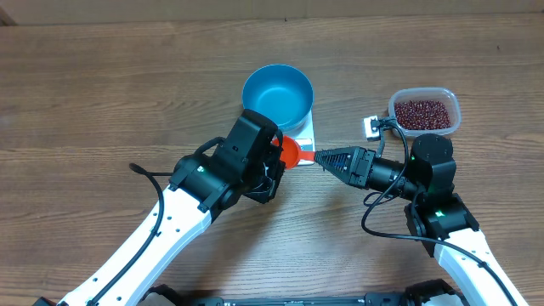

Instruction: Scoop item into bowl and weigh 150g on scale

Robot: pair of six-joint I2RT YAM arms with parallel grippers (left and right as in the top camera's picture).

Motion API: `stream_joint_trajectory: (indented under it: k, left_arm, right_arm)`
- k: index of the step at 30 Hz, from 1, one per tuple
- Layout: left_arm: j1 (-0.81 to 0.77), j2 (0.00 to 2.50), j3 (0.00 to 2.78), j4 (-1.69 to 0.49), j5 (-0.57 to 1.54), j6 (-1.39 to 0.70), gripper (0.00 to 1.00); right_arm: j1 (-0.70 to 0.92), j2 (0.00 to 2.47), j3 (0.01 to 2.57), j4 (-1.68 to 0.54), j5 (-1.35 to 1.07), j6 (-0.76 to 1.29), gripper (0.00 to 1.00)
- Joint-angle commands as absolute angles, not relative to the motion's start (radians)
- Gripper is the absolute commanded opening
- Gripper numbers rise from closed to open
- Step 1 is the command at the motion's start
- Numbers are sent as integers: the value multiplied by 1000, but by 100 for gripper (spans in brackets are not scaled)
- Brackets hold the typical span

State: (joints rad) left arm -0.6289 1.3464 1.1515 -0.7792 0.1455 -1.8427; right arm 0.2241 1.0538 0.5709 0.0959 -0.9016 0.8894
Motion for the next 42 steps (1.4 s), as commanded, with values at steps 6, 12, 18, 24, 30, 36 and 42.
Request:
stream_joint_trajectory:
  k: [6, 12, 18, 24, 30, 36, 42]
  left_arm:
    - [-642, 1371, 1149, -776, 150, -1856, 4]
    - [-644, 1374, 1149, -777, 149, -1864, 4]
    - [-644, 1374, 1149, -778, 150, -1866, 4]
    - [-644, 1374, 1149, -781, 149, -1866, 4]
    - [-644, 1374, 1149, -782, 147, -1837, 7]
    - [-642, 1374, 1149, -814, 146, -1832, 65]
    - [-642, 1374, 1149, -835, 147, -1803, 85]
  right_arm:
    - [230, 1050, 597, 104, -894, 881, 17]
    - [230, 1050, 597, 96, -891, 881, 4]
    - [230, 1050, 597, 96, -892, 881, 4]
    - [230, 1050, 597, 96, -891, 881, 4]
    - [230, 1050, 597, 92, -891, 881, 4]
    - [230, 1050, 597, 84, -875, 878, 4]
    - [229, 1050, 597, 45, -820, 849, 4]
